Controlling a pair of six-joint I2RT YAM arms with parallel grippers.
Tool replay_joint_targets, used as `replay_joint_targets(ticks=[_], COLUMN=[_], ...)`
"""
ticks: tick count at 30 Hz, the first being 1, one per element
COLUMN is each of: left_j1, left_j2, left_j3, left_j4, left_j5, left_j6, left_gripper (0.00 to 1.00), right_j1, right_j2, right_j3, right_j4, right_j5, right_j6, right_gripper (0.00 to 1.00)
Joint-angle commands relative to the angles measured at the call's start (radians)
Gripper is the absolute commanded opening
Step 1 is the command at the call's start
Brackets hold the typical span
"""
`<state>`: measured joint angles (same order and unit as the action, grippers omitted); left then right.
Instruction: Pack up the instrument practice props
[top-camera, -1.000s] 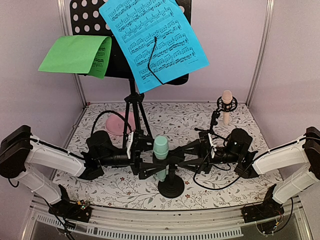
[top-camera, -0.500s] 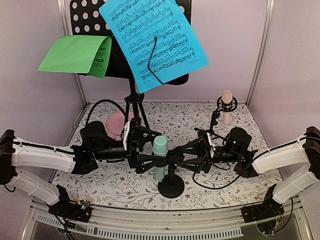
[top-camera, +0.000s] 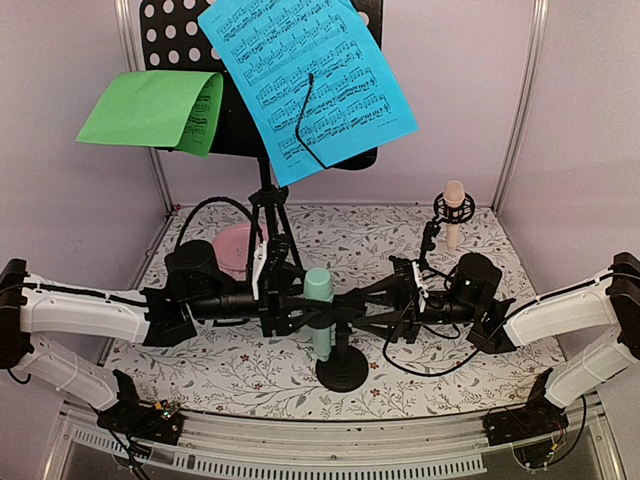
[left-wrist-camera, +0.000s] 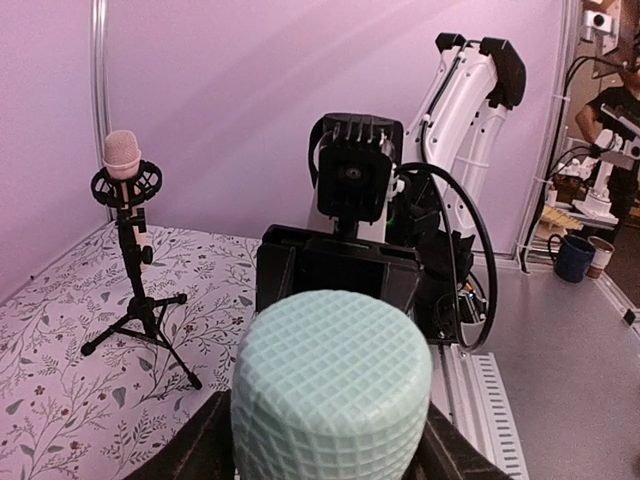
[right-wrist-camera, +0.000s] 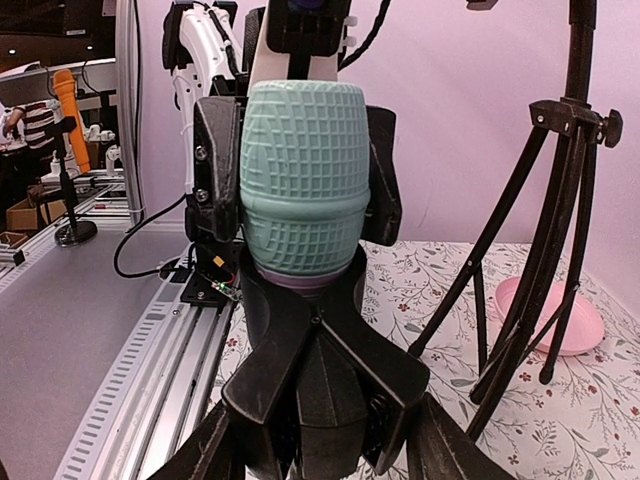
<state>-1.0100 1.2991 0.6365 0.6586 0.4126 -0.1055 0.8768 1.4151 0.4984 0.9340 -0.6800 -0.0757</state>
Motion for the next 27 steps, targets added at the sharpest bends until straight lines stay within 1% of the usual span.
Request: replay_joint_targets(ticks=[1, 3, 4, 7, 9, 10, 12, 16, 17, 18, 20, 21, 24, 27], left_j1=[-0.02, -0.029, -0.035, -0.05, -0.054, -0.058, -0.066, -0.082, -0.088, -0.091, -0.098, -0.101, -0.107, -0.11], left_j2=[-0.041, -0.053, -0.056, -0.05, -0.038, -0.033, -0.02, -0.011, -0.013, -0.015, -0.021, -0.023, -0.027, -0.041], left_j3=[0.02, 0.022, 0.025, 0.045, 0.059, 0.064, 0.071, 0.078, 0.082, 0.086, 0.1, 0.111, 0.144, 0.159], left_j4=[-0.018, -0.028, -0.036, -0.078, -0.1, -0.107, -0.111, -0.105, -0.106, -0.107, -0.119, -0.133, -0.17, -0.182], left_j5=[-0.05, -0.068, -0.079, -0.122, -0.135, -0.143, -0.153, -0.184, -0.193, -0.201, -0.214, -0.225, -0.258, -0.258], left_j6=[0.012, 0.023, 0.031, 0.054, 0.067, 0.071, 0.075, 0.088, 0.09, 0.09, 0.091, 0.09, 0.087, 0.085], left_gripper=[0.55, 0.53, 0.56, 0.69, 0.71, 0.7, 0.64, 0.39, 0.33, 0.3, 0.25, 0.24, 0.23, 0.23], right_j1=[0.008, 0.007, 0.007, 0.008, 0.007, 0.007, 0.008, 0.007, 0.007, 0.007, 0.007, 0.007, 0.007, 0.007], right_j2=[0.022, 0.027, 0.027, 0.031, 0.029, 0.028, 0.023, 0.017, 0.019, 0.019, 0.023, 0.025, 0.029, 0.033], right_j3=[0.018, 0.018, 0.02, 0.021, 0.022, 0.023, 0.024, 0.023, 0.024, 0.025, 0.027, 0.029, 0.031, 0.036], right_j4=[-0.045, -0.047, -0.046, -0.048, -0.051, -0.054, -0.059, -0.067, -0.069, -0.072, -0.073, -0.076, -0.079, -0.088], right_j5=[0.011, 0.011, 0.011, 0.015, 0.017, 0.019, 0.023, 0.036, 0.04, 0.044, 0.048, 0.049, 0.052, 0.057], right_j6=[-0.022, -0.022, -0.021, -0.023, -0.023, -0.024, -0.025, -0.03, -0.03, -0.031, -0.033, -0.033, -0.032, -0.032], right_gripper=[0.0, 0.0, 0.0, 0.0, 0.0, 0.0, 0.0, 0.0, 0.0, 0.0, 0.0, 0.0, 0.0, 0.0])
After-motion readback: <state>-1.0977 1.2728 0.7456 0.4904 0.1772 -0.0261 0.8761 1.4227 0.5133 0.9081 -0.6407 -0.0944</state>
